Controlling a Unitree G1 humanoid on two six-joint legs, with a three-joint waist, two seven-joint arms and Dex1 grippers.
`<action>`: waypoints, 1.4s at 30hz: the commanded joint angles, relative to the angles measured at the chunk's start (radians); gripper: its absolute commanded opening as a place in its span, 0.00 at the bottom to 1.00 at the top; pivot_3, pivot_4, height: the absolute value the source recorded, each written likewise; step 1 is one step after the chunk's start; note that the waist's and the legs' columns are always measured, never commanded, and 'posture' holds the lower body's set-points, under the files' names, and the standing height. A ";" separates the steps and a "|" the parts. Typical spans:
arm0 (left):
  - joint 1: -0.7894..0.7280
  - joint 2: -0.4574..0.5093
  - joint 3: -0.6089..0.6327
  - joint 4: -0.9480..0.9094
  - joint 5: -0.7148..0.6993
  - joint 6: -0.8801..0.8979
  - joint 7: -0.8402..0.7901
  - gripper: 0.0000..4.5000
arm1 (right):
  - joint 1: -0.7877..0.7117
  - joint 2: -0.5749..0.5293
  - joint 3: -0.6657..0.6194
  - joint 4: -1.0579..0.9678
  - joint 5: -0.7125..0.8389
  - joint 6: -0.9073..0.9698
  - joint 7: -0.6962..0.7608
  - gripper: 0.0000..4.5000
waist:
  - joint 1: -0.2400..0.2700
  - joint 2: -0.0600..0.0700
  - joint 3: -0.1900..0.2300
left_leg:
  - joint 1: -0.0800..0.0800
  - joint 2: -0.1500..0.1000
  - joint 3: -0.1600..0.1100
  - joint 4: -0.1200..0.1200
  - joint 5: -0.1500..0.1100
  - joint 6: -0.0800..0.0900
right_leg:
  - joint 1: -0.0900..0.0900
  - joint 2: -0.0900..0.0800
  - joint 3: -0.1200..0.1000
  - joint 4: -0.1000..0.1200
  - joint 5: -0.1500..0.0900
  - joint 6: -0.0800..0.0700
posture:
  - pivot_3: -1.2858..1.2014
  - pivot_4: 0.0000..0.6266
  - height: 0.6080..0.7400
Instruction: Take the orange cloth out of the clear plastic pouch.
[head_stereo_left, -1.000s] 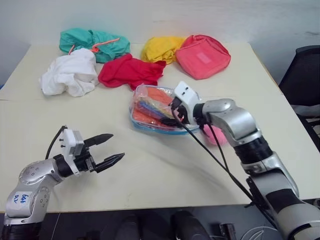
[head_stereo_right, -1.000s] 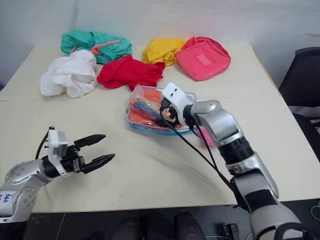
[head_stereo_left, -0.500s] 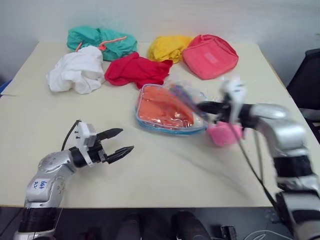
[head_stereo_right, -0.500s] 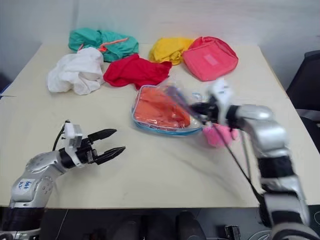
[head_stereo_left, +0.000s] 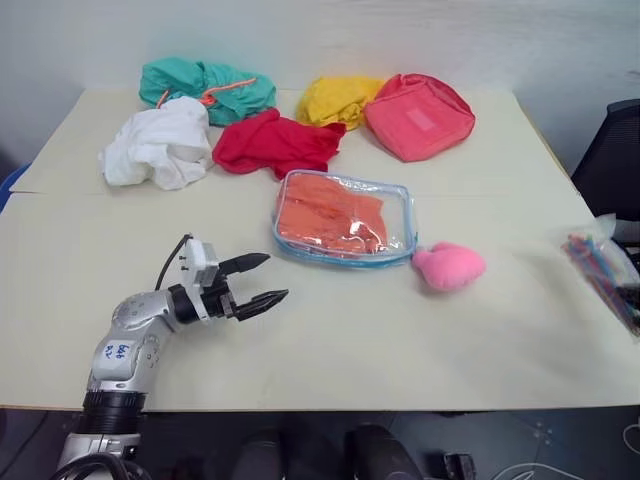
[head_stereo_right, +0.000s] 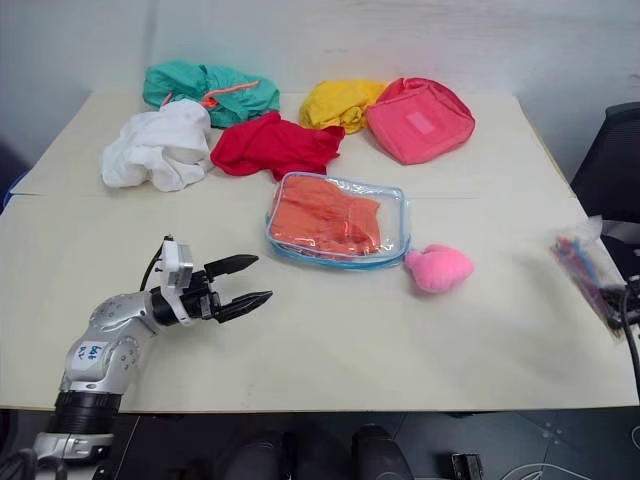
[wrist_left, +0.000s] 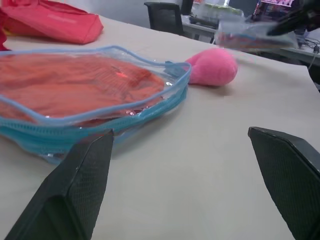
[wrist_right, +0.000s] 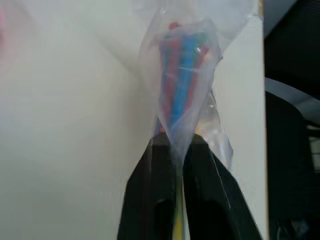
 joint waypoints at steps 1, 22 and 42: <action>-0.002 0.023 0.024 -0.003 0.004 -0.022 -0.019 1.00 | 0.004 0.012 -0.051 0.012 0.039 -0.106 0.023 0.42 | -0.003 0.001 0.000 | 0.000 0.000 0.000 0.000 0.000 0.000 | 0.000 0.000 0.000 0.000 0.000 0.000 | 0.52 0.24 1.00; 0.120 0.151 0.155 0.028 0.017 -0.085 -0.070 1.00 | -0.454 0.192 0.826 -0.374 -0.176 -0.324 -0.008 1.00 | -0.006 0.002 0.001 | -0.001 0.001 -0.004 0.001 0.000 0.000 | -0.001 -0.002 -0.003 0.001 0.000 0.000 | 0.52 0.24 1.00; 0.164 0.130 0.155 -0.090 -0.008 -0.027 -0.008 1.00 | -0.764 0.467 1.071 0.070 -0.329 -0.404 0.066 0.02 | -0.032 0.001 0.001 | -0.004 0.001 -0.003 0.002 0.000 0.000 | -0.013 -0.005 -0.008 0.022 0.000 0.000 | 0.52 0.24 1.00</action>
